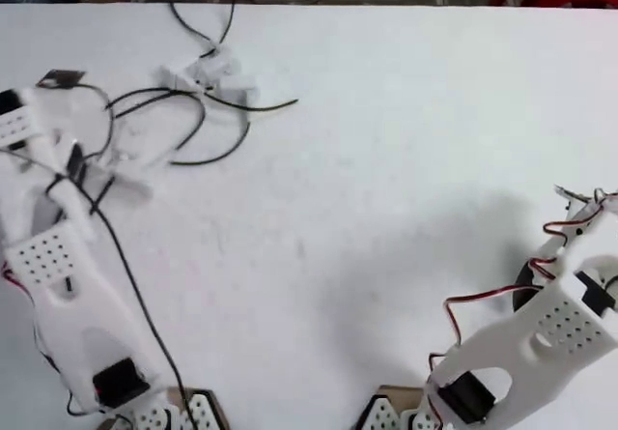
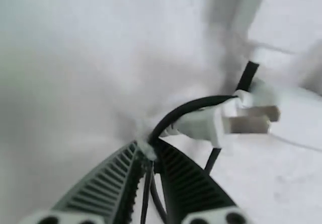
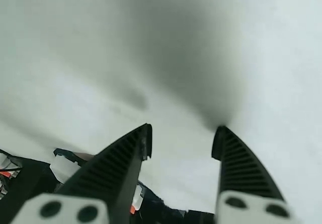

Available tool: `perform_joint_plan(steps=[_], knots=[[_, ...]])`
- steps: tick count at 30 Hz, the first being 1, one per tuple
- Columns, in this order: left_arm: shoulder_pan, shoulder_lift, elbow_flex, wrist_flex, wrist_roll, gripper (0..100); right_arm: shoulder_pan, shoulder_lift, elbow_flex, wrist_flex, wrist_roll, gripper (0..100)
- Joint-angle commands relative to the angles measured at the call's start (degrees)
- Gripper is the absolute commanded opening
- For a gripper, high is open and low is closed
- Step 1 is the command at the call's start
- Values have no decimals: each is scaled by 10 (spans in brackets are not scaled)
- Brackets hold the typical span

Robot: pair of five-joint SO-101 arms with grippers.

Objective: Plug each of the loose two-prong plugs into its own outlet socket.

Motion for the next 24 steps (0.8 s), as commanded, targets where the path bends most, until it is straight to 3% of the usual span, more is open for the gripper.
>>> perform_joint_plan(steps=[1, 8, 13, 19, 24], knots=[[-42, -8, -25, -2, -83, 37, -17, -11, -6, 7, -2, 199], [-62, -12, -32, -7, -85, 286, -16, -11, -6, 7, -2, 199], [-61, -16, -91, -17, -84, 286, -15, -11, -6, 7, -2, 199], [-46, -10, -245, 47, -64, 286, -15, -11, -6, 7, -2, 199], [-31, -8, -246, 51, -18, 286, -13, -11, -6, 7, -2, 199]])
